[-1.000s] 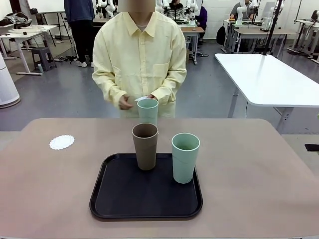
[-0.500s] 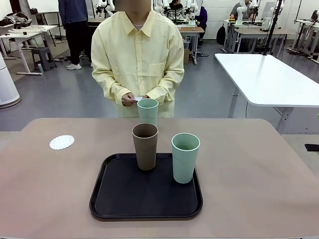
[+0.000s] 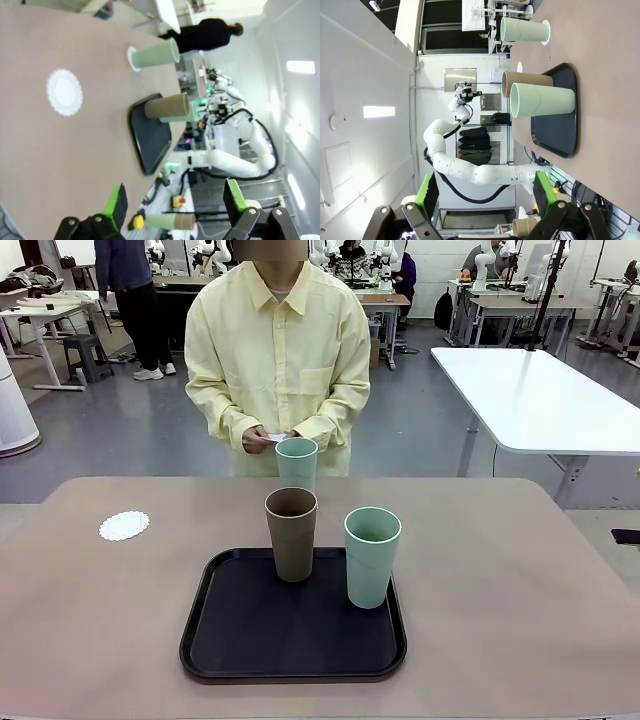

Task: Place coasters on the table and set cups on them.
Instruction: Take one Reusable plastic cup from the Flat Tray and place it on a coaster set by the human.

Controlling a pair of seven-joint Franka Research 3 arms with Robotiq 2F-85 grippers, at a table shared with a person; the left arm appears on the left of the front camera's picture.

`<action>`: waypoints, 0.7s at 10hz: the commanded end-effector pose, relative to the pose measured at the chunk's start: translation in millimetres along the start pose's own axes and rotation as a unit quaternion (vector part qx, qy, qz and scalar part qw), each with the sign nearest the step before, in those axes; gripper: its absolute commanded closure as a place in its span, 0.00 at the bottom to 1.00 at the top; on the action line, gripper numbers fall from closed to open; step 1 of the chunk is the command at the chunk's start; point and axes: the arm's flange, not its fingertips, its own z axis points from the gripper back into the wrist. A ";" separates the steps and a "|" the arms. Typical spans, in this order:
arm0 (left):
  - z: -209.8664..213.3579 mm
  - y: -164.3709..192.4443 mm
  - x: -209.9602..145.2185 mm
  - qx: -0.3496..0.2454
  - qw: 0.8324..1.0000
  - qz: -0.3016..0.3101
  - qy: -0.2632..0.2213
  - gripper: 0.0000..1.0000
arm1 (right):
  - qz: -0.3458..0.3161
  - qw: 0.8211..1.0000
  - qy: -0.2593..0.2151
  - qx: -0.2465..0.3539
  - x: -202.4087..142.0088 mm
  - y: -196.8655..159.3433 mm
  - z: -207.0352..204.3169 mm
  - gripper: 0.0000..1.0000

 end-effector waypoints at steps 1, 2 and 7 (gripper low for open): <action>-28.2 -53.0 6.4 0.106 0.990 -0.094 0.016 0.00 | 0.004 1.000 0.000 0.006 0.0 1.1 0.4 0.00; -48.3 -82.2 13.2 0.169 0.972 -0.160 0.014 0.00 | 0.004 1.000 0.000 0.006 0.0 1.1 0.4 0.00; -155.6 -163.8 8.8 0.312 0.878 -0.352 0.091 0.00 | 0.004 1.000 0.000 0.006 0.0 1.1 0.4 0.00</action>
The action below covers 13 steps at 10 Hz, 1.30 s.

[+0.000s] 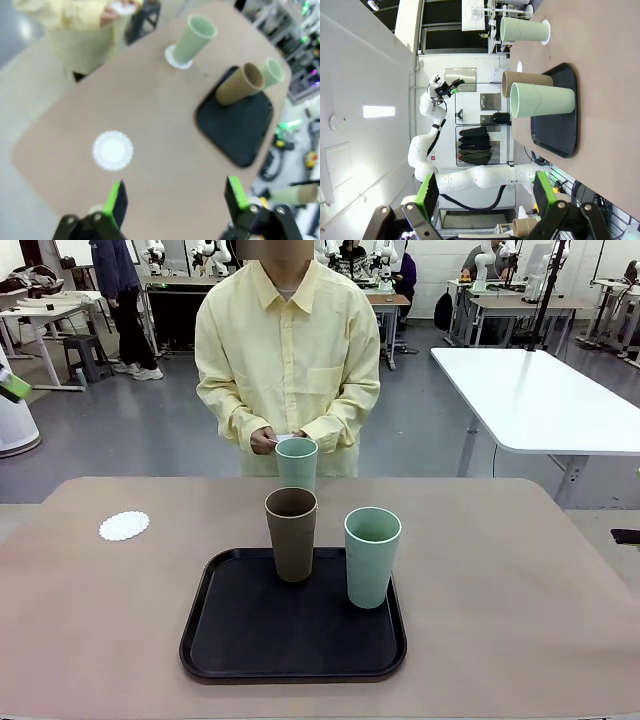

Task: Place coasters on the table and set cups on them.
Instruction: Take one Reusable plastic cup from the Flat Tray and place it on a coaster set by the human.

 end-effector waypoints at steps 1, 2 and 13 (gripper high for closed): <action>-36.7 -32.7 -19.0 0.041 0.997 -0.070 0.004 0.00 | 0.004 1.000 0.000 0.007 -0.2 0.9 0.8 0.00; -49.7 -51.2 -18.6 0.044 0.993 -0.108 0.019 0.00 | 0.004 1.000 0.000 0.007 -0.2 0.9 0.8 0.00; -175.4 -88.1 14.0 0.040 0.955 -0.244 0.164 0.00 | 0.004 1.000 0.000 0.007 -0.2 0.9 0.8 0.00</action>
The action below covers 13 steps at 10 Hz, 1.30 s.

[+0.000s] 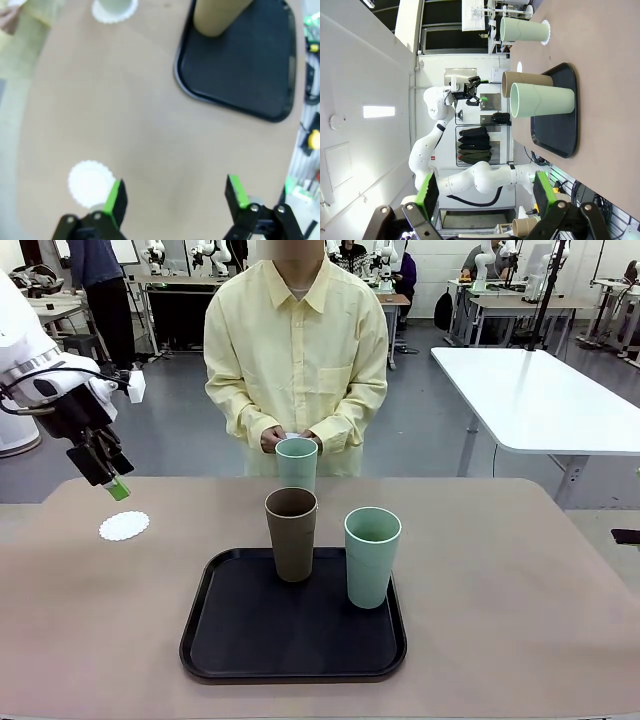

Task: Place coasters on the table and set cups on them.
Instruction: Take one Reusable plastic cup from the Flat Tray and place it on a coaster set by the human.

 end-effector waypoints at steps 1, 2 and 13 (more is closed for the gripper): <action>5.9 -6.5 -2.2 0.016 1.000 -0.006 -0.005 0.00 | 0.004 1.000 0.000 0.007 -0.1 1.0 0.5 0.00; 5.9 -6.5 -2.2 0.016 1.000 -0.006 -0.005 0.00 | 0.004 1.000 0.000 0.007 -0.1 1.0 0.5 0.00; -66.2 -8.8 38.2 -0.074 0.938 -0.217 -0.260 0.00 | 0.004 1.000 0.000 0.007 -0.1 1.0 0.5 0.00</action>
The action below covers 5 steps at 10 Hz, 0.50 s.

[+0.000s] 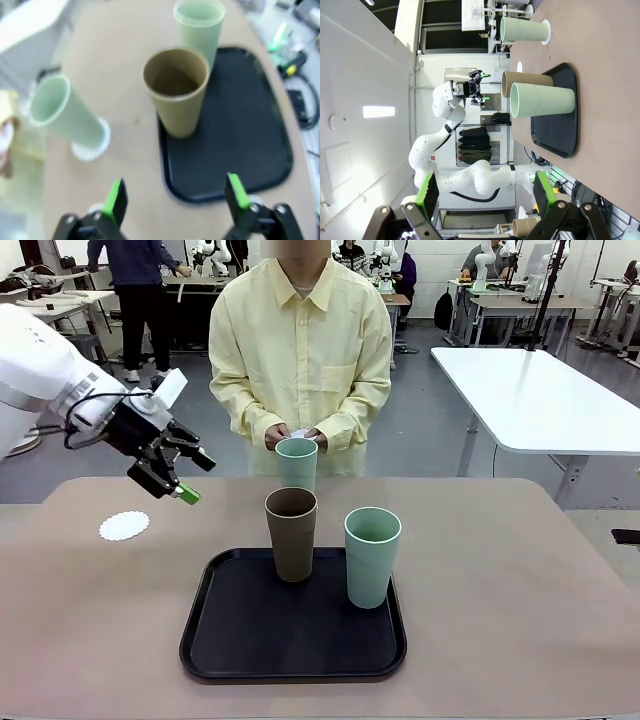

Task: Place coasters on the table and set cups on them.
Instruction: Take one Reusable plastic cup from the Flat Tray and place it on a coaster set by the human.

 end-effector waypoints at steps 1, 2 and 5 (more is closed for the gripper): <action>-0.8 -2.1 -31.7 -0.025 0.996 -0.016 -0.083 0.00 | 0.004 1.000 0.000 0.007 0.0 1.0 0.4 0.00; -5.0 -2.9 -47.7 -0.027 0.993 -0.002 -0.119 0.00 | 0.004 1.000 0.000 0.007 0.0 1.0 0.4 0.00; -28.9 -9.7 -77.7 -0.057 0.985 0.027 -0.159 0.00 | 0.004 1.000 0.000 0.007 0.0 1.0 0.4 0.00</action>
